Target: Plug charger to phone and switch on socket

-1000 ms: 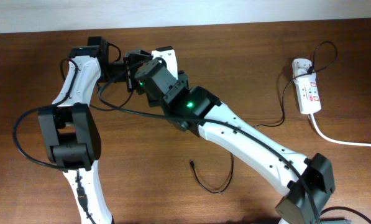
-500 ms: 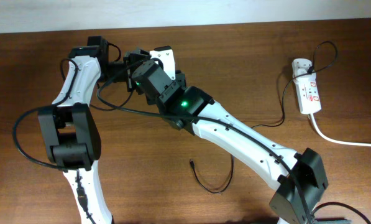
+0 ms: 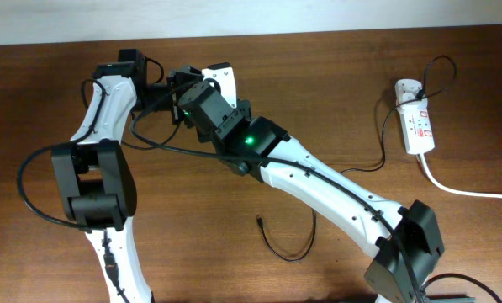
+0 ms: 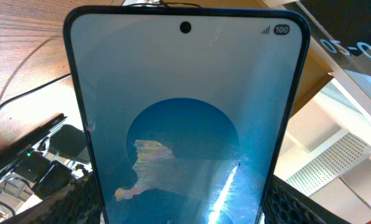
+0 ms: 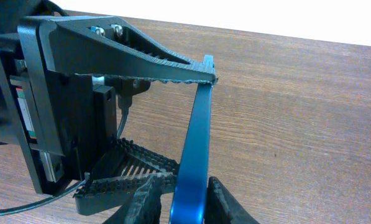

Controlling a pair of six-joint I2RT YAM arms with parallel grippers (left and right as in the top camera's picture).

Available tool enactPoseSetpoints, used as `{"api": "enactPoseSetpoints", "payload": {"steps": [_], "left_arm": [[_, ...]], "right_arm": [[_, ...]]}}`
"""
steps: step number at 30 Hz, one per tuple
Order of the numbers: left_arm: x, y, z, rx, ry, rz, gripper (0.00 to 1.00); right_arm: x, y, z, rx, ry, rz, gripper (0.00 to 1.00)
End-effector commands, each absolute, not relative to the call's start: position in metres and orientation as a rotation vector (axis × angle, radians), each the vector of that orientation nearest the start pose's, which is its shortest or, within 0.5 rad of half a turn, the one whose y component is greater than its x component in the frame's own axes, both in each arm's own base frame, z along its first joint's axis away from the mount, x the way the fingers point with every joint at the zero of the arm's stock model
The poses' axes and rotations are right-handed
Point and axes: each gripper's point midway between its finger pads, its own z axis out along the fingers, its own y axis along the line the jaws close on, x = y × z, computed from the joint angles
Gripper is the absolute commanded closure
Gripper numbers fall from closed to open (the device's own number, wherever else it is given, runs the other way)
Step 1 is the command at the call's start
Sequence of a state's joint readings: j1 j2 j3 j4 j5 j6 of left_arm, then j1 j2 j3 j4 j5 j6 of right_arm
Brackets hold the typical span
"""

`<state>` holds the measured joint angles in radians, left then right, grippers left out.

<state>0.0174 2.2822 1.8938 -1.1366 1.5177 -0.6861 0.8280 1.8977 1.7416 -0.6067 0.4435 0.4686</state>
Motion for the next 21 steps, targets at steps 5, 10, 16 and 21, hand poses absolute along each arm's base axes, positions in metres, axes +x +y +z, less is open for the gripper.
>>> {"api": "enactPoseSetpoints", "payload": {"steps": [5, 10, 16, 21], "left_arm": [[0.4517, -0.1618, 0.203, -0.835, 2.462, -2.437, 0.21], [0.4516, -0.1618, 0.203, -0.835, 2.462, -2.437, 0.2], [0.4517, -0.1618, 0.203, -0.835, 2.462, -2.437, 0.13], [0.4517, -0.1618, 0.203, -0.835, 2.463, -2.436, 0.09]], "right_arm": [[0.409, 0.3384, 0.2307, -0.174, 2.236, 0.198, 0.76], [0.4088, 0.3386, 0.2307, -0.174, 2.236, 0.199, 0.77], [0.4084, 0.3393, 0.2308, -0.176, 2.235, 0.2, 0.84], [0.4095, 0.3374, 0.2317, -0.168, 2.229, 0.187, 0.9]]}}
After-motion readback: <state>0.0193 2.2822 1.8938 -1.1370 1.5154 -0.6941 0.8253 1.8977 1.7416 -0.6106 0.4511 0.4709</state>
